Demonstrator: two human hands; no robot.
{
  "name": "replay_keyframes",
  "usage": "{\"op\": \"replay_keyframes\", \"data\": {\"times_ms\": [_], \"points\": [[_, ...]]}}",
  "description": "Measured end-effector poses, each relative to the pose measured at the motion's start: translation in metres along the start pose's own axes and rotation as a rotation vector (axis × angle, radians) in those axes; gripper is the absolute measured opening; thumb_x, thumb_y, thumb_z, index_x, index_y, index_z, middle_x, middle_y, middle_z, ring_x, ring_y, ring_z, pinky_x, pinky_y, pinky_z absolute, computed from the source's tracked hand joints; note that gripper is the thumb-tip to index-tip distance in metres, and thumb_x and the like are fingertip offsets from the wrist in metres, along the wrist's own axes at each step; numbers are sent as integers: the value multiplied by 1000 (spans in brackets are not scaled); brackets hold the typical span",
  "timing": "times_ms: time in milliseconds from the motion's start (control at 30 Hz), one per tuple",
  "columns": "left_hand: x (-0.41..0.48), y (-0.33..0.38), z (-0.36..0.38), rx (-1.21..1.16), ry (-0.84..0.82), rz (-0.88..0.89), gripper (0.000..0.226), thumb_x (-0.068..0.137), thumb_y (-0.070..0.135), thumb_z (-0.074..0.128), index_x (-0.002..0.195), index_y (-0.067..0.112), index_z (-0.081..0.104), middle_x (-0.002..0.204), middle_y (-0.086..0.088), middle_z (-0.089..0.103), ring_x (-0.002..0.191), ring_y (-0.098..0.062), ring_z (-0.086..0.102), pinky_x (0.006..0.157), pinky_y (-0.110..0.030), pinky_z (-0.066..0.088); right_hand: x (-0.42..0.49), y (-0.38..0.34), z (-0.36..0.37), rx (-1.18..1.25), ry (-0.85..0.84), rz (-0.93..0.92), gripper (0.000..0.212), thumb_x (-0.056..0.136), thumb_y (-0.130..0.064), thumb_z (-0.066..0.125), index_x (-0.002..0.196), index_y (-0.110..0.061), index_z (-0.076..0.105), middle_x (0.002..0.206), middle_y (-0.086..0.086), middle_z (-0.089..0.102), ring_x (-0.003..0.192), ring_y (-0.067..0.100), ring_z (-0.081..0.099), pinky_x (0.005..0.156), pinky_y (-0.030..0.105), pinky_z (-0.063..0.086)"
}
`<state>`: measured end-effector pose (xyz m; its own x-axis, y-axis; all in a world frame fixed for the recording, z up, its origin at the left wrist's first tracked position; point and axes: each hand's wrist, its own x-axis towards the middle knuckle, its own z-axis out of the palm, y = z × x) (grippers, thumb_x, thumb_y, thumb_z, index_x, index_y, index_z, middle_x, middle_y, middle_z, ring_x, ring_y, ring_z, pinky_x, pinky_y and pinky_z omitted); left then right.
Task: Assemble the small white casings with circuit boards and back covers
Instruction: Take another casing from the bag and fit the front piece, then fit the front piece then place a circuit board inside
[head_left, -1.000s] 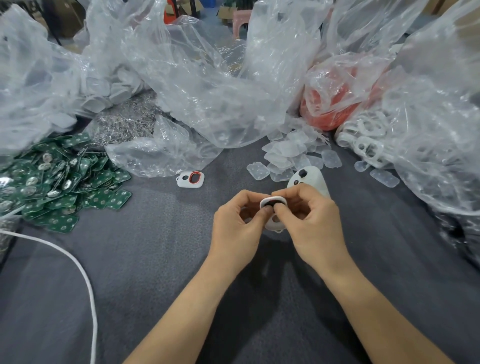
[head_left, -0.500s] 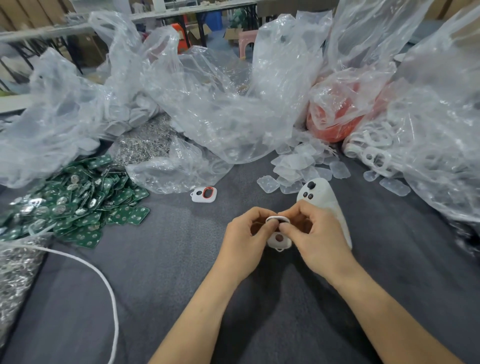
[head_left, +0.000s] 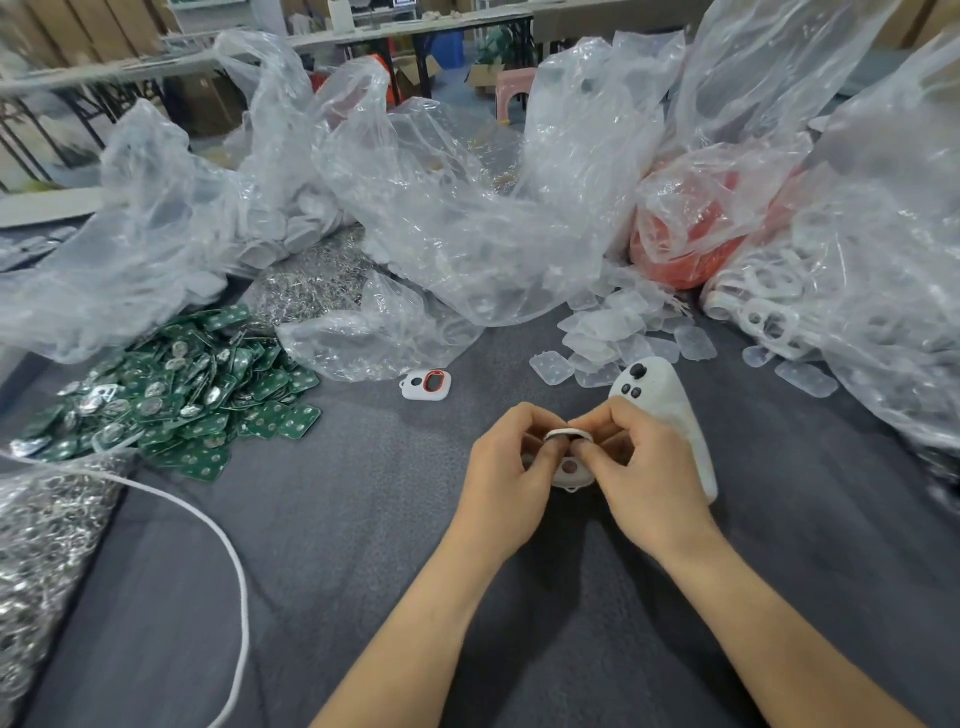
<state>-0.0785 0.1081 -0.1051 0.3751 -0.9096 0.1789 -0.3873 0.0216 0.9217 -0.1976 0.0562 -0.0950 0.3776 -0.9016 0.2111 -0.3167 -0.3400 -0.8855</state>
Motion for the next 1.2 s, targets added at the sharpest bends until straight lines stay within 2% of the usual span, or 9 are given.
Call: {"op": "replay_keyframes", "data": {"times_ms": [200,367,633,800,867,967,1033,1133,1200], "points": [[3,-5,-2,-14,-5,-52,25,88,0,61,93,22,69,83,7,73,80,-7,69,77,-28,55,0,0,4,-74,62,-83,16,82,0,68,85,-15,66,77,-10,66,74,2,62,66,10,47],[-1,-3,2,31,70,-11,29,86,1,63,82,30,65,71,13,69,69,1,66,65,-11,48,1,3,6,-125,70,-93,12,83,-2,68,83,-13,64,76,-6,66,72,7,62,67,21,50],[-1,-7,8,-16,126,-1,20,86,1,62,81,20,64,71,8,69,67,-3,65,63,-13,47,2,5,8,-105,90,-96,16,82,-2,69,87,-16,63,78,-8,66,75,4,63,69,14,50],[0,-7,5,-119,147,-3,17,86,3,63,82,20,62,75,11,67,69,-2,63,63,-10,46,-4,0,16,-111,146,-167,24,81,3,65,98,-15,67,89,-7,66,84,6,63,78,19,51],[0,-9,4,-136,129,-21,13,87,7,65,85,19,63,77,7,68,71,-4,64,66,-15,48,-5,-2,15,-120,136,-178,26,82,5,64,101,-13,68,94,-4,66,87,6,62,80,20,51],[2,-13,1,-155,98,-59,13,88,6,64,92,19,66,84,3,71,80,-10,67,76,-27,55,-3,-8,16,-161,114,-216,30,79,8,64,101,-12,70,95,-2,61,88,2,59,79,7,44],[5,-14,-8,-181,63,-73,16,89,5,63,97,18,68,88,1,72,85,-15,69,80,-36,56,-2,-13,21,-199,84,-235,33,79,8,63,105,-11,71,93,-2,58,87,2,58,79,4,41],[16,-17,-33,-117,65,-10,22,90,3,60,91,24,65,79,9,69,73,-3,64,69,-20,51,9,-26,36,-192,-23,-234,37,84,2,62,118,-13,67,96,-5,56,86,2,55,82,4,40],[25,-16,-48,-90,123,10,28,90,0,58,85,28,61,73,14,64,67,3,59,64,-13,44,27,-39,48,-208,-51,-244,32,86,-5,63,116,-15,68,99,-4,58,87,2,54,84,6,38]]}}
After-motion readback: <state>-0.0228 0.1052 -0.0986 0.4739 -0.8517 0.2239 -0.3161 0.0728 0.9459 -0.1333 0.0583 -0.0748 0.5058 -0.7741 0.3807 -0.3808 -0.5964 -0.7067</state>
